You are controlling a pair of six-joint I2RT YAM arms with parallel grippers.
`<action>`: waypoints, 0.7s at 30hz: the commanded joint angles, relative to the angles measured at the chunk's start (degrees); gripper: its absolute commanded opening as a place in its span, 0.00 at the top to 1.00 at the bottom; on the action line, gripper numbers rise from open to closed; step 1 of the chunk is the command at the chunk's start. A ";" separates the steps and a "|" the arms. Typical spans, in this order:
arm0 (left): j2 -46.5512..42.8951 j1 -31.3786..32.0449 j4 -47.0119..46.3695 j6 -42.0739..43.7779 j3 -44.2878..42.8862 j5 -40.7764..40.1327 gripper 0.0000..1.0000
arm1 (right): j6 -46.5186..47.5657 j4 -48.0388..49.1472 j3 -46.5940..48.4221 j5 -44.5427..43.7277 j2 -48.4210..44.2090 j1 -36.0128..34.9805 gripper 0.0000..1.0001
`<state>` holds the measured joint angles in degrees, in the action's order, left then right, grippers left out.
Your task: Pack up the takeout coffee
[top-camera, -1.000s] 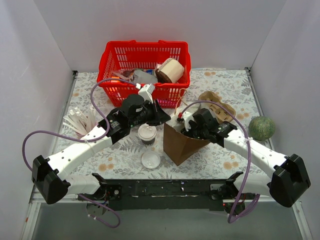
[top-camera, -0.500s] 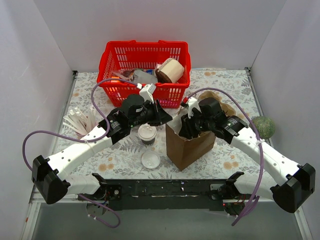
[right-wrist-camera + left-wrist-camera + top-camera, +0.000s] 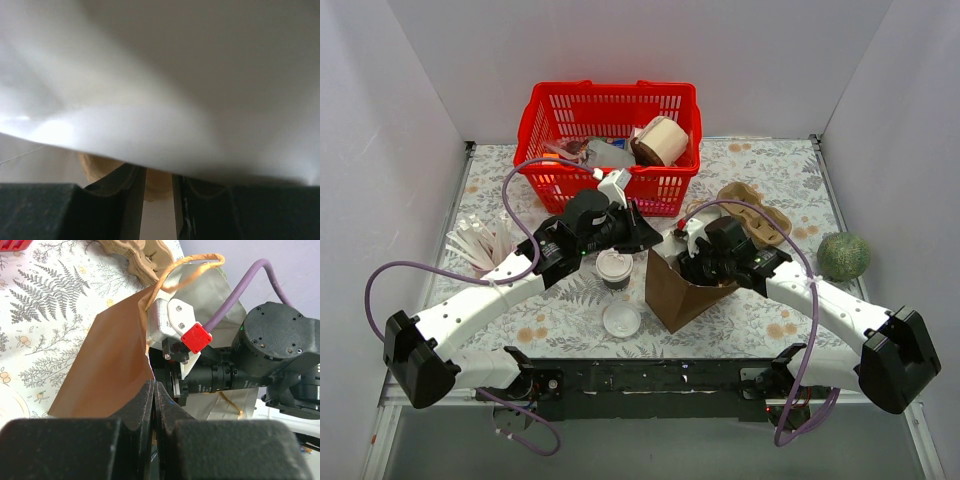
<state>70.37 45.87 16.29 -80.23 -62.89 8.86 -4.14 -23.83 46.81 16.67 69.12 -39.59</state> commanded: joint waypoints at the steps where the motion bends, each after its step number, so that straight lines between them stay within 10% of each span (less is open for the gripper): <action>1: -2.51 -0.08 -2.32 -0.55 -0.65 0.37 1.00 | -1.31 4.06 -5.67 -4.71 1.10 -0.31 0.66; 10: -3.39 -0.08 -3.64 -0.55 -1.00 1.60 1.00 | -1.39 -2.44 -3.92 -13.68 1.72 -2.24 0.64; 21: -2.26 0.89 -5.57 7.98 0.93 0.81 1.00 | -10.44 -11.75 22.70 -18.31 -2.85 -2.42 0.25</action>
<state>69.38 46.33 13.15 -75.94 -62.17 9.08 -10.70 -32.64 60.84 2.57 69.30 -42.00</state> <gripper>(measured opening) 0.010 0.714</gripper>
